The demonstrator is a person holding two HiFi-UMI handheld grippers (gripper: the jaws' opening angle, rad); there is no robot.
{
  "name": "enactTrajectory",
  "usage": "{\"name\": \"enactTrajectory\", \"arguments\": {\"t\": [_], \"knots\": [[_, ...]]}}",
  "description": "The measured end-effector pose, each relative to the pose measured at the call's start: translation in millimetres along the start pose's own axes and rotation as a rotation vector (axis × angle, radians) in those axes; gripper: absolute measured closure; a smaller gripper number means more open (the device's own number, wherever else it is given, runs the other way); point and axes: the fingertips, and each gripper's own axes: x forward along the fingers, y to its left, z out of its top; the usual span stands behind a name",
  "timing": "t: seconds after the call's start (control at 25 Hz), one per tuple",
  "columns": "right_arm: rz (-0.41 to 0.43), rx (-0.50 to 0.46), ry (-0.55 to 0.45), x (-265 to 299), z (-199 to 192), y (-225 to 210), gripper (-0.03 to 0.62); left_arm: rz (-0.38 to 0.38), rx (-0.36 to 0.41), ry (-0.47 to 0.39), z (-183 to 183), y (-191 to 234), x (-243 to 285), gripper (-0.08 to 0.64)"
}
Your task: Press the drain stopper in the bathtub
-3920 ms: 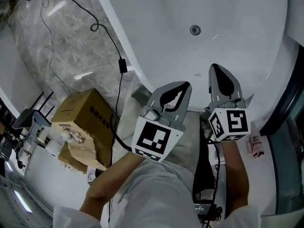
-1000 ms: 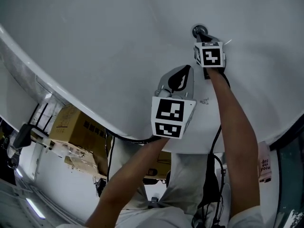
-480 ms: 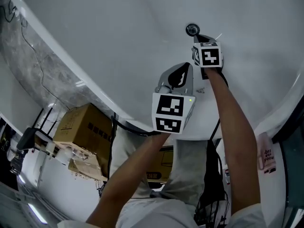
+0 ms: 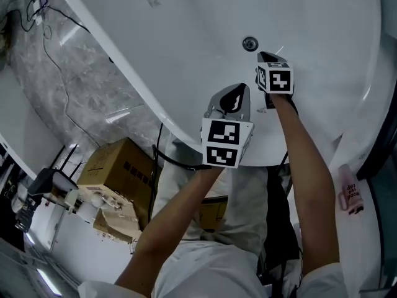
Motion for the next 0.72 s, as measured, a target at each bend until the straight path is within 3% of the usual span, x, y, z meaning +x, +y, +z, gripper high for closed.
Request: {"name": "enactTrajectory", "arguments": {"t": [0.72], "knots": [[0.086, 0.106, -0.165, -142.0, 29.5, 63.6, 0.589, -0.044, 0.137, 0.003, 32.3, -34.3, -104.7, 0.555]]}}
